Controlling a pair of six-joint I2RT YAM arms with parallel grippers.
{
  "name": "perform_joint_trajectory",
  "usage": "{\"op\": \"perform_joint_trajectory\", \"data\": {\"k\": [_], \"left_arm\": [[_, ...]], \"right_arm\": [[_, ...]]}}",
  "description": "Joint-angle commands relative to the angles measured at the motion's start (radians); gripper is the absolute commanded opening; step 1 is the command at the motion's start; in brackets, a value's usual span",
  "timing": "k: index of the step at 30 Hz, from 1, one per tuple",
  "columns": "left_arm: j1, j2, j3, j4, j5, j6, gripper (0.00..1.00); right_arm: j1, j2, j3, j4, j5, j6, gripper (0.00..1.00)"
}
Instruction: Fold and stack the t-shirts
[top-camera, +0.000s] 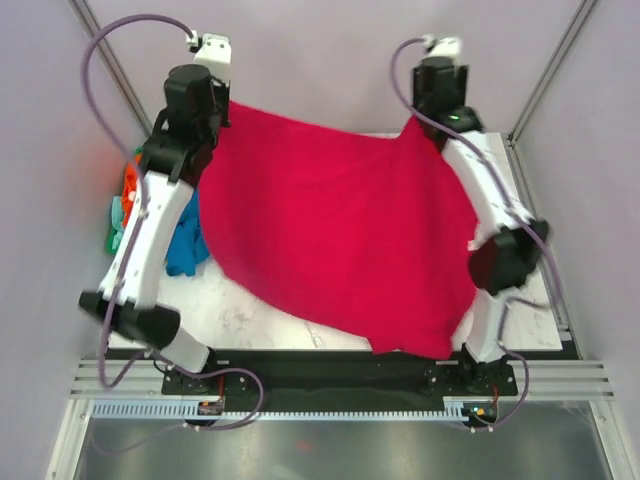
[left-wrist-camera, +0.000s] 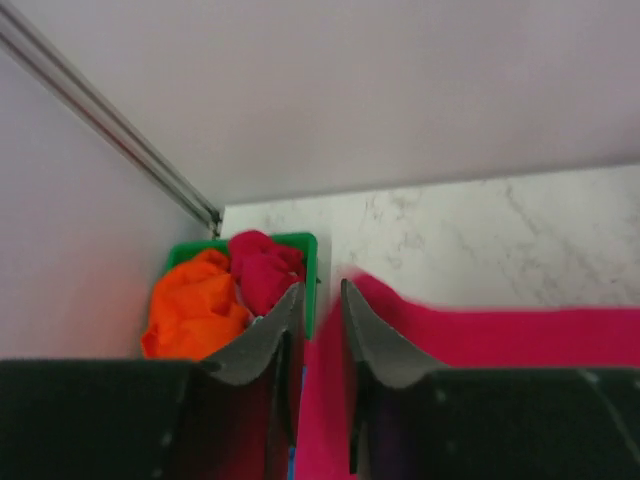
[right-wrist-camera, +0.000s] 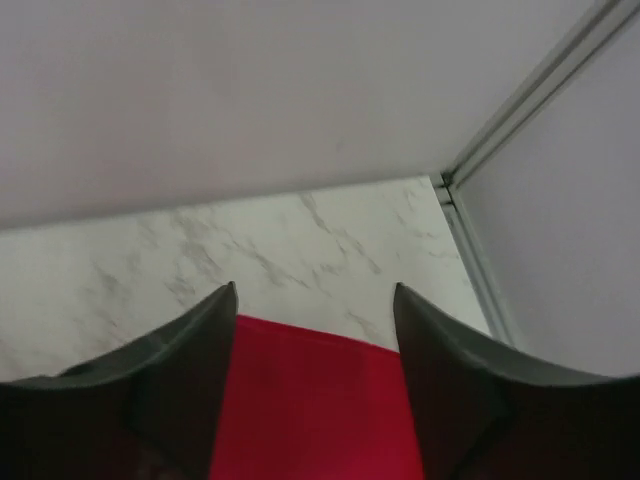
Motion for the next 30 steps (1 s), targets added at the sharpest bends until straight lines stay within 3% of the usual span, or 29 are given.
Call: {"op": "perform_joint_trajectory", "data": {"k": [1, 2, 4, 8, 12, 13, 17, 21, 26, 30], "left_arm": [[0.161, 0.252, 0.087, -0.183, 0.247, -0.217, 0.33], [0.187, 0.298, 0.113, -0.184, 0.296, -0.225, 0.59], [0.198, 0.439, 0.168, -0.225, 0.303, -0.269, 0.99], [0.207, 0.591, 0.346, -0.347, 0.280, -0.343, 1.00], [0.206, 0.579, 0.313, -0.368, 0.275, -0.394, 1.00], [0.206, 0.567, 0.293, -0.370, 0.275, -0.400, 0.97], [0.187, 0.431, 0.051, -0.353, 0.285, -0.449, 0.92], [0.172, 0.308, -0.210, -0.290, 0.281, -0.498, 0.90], [0.169, 0.239, -0.466, -0.197, 0.344, -0.542, 0.90], [0.169, 0.297, -0.516, -0.167, 0.338, -0.561, 0.89]], "right_arm": [[-0.007, 0.294, 0.289, -0.228, 0.116, -0.018, 0.78], [-0.008, 0.341, 0.331, -0.253, 0.118, -0.006, 0.87], [-0.014, 0.382, 0.344, -0.237, 0.079, -0.002, 0.98], [-0.018, 0.322, 0.278, -0.203, 0.028, 0.033, 0.98], [-0.018, 0.202, 0.103, -0.178, -0.033, 0.097, 0.98], [-0.018, 0.169, -0.005, -0.169, -0.069, 0.143, 0.98], [-0.018, -0.012, -0.327, -0.082, -0.289, 0.250, 0.98], [-0.016, -0.048, -0.585, -0.012, -0.484, 0.330, 0.97], [-0.016, 0.003, -0.695, 0.017, -0.517, 0.352, 0.97], [-0.018, 0.089, -0.702, 0.023, -0.506, 0.367, 0.98]]}}
